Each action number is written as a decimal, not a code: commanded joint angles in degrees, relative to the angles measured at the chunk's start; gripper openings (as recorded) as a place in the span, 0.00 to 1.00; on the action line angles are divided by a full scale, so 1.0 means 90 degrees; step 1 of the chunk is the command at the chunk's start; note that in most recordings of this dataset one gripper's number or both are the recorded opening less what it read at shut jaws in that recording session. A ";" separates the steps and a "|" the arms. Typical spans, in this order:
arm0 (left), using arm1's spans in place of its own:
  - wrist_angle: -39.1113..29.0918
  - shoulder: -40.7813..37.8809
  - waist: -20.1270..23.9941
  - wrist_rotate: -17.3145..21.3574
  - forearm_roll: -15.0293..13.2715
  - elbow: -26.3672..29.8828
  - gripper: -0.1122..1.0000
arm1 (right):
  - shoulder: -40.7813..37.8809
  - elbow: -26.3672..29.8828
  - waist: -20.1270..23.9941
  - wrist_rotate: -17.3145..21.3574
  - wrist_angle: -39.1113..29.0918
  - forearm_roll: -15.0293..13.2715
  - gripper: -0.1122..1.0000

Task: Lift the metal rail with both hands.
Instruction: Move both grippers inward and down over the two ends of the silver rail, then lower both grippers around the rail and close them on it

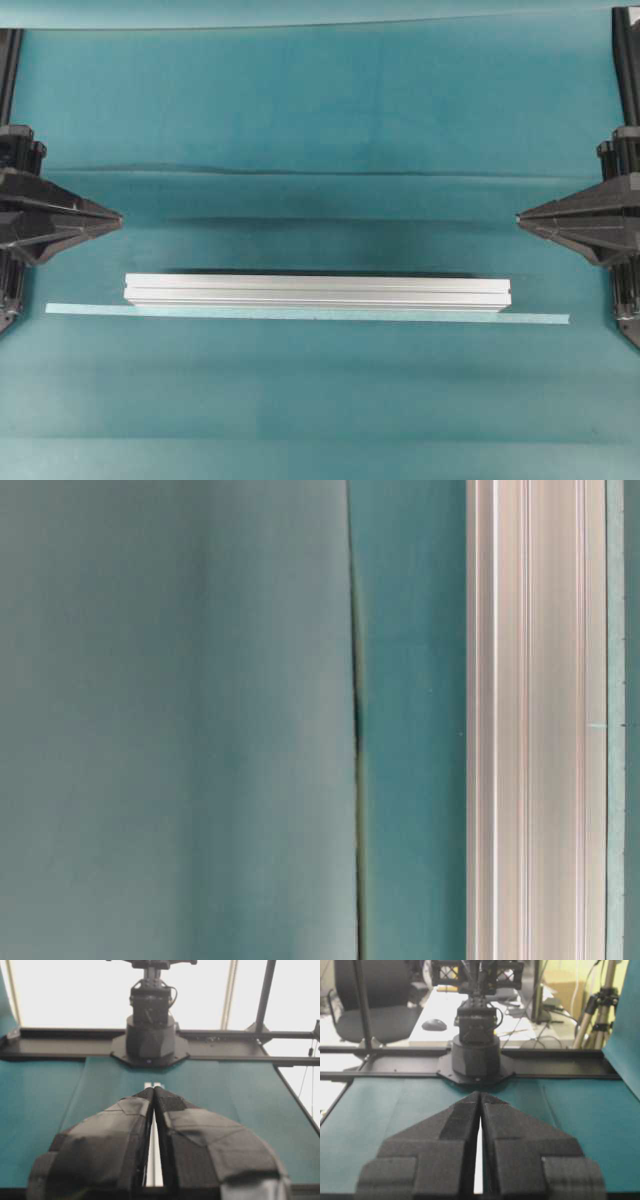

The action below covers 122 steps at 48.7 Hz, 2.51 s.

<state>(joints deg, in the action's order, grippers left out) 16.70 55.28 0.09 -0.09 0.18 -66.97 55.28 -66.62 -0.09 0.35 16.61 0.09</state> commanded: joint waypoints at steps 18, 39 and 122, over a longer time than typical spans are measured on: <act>-0.1221 -0.0664 -0.0010 -0.0371 0.0068 0.0781 0.09 | -0.0439 0.0283 -0.0137 0.0850 -0.1426 0.0771 0.11; -0.2744 -0.1260 0.0225 -0.0596 0.0068 0.1650 0.09 | -0.1445 0.1426 -0.0244 0.1162 -0.3740 0.0771 0.11; -0.7158 -0.5020 0.0176 -0.0088 0.0146 0.4414 0.21 | -0.5596 0.4590 -0.0313 0.0391 -0.7656 0.0234 0.25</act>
<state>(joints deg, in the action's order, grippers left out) -48.08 9.93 1.58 -0.79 1.23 -27.69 5.54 -25.93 -2.90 4.39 -52.91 1.76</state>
